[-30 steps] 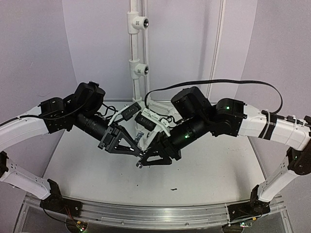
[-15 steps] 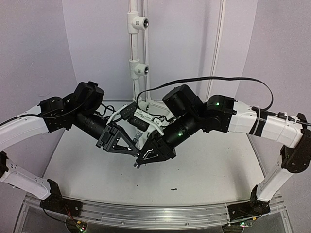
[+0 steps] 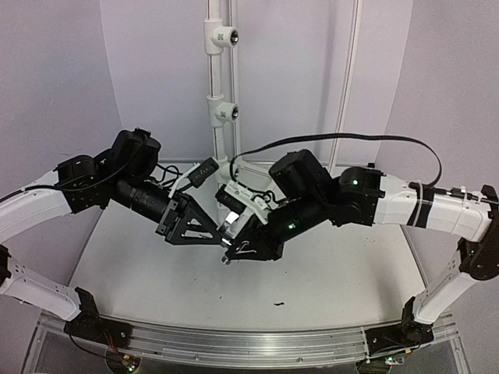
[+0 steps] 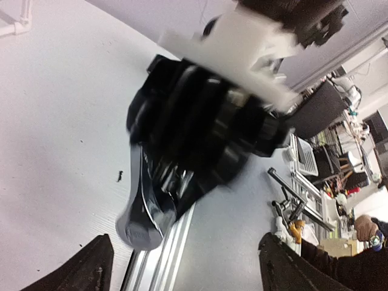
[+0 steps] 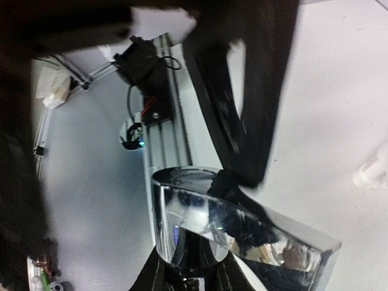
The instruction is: Install the water faucets
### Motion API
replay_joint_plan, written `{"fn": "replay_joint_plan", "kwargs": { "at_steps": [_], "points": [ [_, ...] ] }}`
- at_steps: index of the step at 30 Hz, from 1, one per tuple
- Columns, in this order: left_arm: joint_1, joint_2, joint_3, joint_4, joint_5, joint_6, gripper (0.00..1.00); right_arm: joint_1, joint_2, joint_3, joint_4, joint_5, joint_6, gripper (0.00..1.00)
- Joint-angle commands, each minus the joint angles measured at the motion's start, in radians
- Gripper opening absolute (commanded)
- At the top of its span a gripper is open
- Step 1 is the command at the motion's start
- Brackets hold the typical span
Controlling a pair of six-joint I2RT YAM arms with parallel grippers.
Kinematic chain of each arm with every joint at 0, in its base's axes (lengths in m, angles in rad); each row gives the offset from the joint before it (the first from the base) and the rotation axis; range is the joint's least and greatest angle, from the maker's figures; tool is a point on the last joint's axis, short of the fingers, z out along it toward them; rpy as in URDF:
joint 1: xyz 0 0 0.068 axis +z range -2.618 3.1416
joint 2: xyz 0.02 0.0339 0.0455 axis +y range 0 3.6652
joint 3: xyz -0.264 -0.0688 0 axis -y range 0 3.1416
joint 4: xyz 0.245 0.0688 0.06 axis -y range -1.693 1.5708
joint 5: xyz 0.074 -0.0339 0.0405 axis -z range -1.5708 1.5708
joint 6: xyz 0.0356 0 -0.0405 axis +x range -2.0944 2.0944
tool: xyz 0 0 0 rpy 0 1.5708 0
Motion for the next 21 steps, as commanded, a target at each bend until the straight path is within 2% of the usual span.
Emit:
{"fn": "replay_joint_plan", "kwargs": {
  "at_steps": [1, 6, 11, 16, 21],
  "points": [
    [0.032, -0.122, 0.022, 0.073, -0.176, -0.033, 0.91, -0.005, -0.179, -0.184, 0.185, 0.355, 0.073, 0.00],
    [0.055, -0.183, -0.008, 0.167, -0.406, -0.123, 0.95, -0.005, -0.262, -0.282, 0.202, 0.633, 0.067, 0.00],
    [0.069, -0.193, -0.041, 0.277, -0.563, -0.195, 0.96, -0.005, -0.281, -0.280, 0.202, 0.697, 0.035, 0.00],
    [0.112, -0.158, -0.074, 0.344, -0.590, -0.210, 0.97, -0.005, -0.274, -0.289, 0.254, 0.790, -0.088, 0.00],
    [0.196, -0.088, -0.041, 0.371, -0.501, -0.196, 0.97, -0.006, -0.294, -0.335, 0.353, 0.733, -0.281, 0.00]
  ]
}}
